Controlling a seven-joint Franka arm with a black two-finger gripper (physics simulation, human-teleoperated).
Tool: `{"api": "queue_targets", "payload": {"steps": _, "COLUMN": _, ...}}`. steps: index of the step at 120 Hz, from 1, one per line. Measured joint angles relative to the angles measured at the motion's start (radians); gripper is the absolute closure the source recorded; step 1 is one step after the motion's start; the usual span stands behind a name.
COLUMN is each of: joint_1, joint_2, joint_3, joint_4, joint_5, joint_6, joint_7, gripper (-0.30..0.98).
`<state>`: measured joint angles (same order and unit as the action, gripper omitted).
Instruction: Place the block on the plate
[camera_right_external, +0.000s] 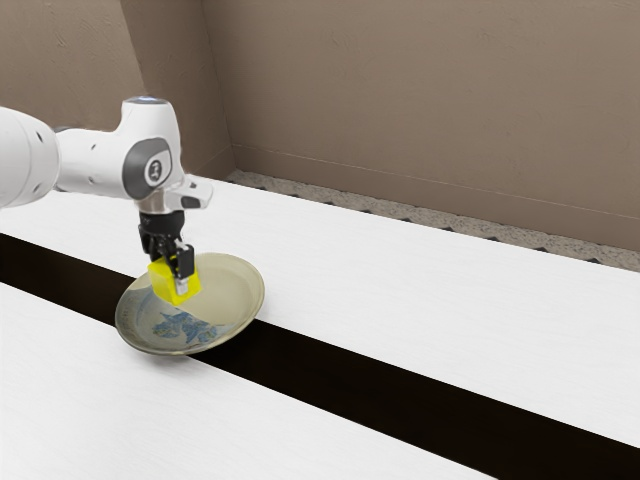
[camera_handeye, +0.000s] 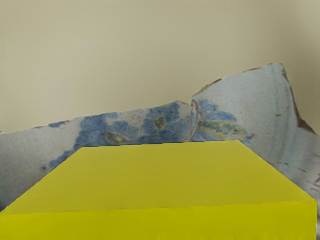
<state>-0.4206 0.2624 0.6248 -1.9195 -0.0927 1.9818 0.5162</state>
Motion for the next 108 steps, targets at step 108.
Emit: {"api": "queue_targets", "payload": {"steps": 108, "joint_1": 0.064, "joint_2": 0.071, "joint_3": -0.008, "joint_4": -0.024, "joint_5": -0.013, "joint_6": 0.068, "joint_7": 0.030, "gripper": 0.08}}
